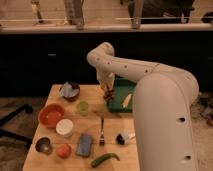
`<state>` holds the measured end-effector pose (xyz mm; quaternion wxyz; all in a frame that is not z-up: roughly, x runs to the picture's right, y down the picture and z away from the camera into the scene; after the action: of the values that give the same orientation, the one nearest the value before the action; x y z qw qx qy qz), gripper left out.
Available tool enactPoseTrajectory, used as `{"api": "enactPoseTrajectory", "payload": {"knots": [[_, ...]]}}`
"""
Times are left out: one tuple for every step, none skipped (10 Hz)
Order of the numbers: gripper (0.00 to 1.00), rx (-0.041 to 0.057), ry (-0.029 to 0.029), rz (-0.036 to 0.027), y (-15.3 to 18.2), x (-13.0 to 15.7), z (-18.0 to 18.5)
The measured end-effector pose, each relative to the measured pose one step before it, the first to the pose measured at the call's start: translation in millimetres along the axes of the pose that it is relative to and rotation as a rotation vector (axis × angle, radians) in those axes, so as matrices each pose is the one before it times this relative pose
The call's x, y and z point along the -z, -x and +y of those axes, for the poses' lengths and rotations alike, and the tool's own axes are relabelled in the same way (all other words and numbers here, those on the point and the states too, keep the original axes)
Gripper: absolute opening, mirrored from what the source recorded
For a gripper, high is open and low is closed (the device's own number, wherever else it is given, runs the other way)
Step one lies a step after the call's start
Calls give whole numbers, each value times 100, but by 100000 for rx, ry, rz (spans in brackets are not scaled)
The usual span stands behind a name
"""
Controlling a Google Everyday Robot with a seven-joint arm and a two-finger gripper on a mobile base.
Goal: Place grapes in red bowl
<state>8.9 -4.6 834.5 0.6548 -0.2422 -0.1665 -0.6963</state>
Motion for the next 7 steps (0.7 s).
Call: {"api": "enactPoseTrajectory", "payload": {"knots": [[0,2799,-281,581,772,781,-1360],[0,1522,-97,333,406,432,-844],[0,690,-381,233,79,112,-500],[0,-317,169,-110,26,-27,249],[0,-202,320,-56,-13,-30,197],[0,143,-79,8,-1,18,-118],[0,84,15,-18,3,5,-53]]}}
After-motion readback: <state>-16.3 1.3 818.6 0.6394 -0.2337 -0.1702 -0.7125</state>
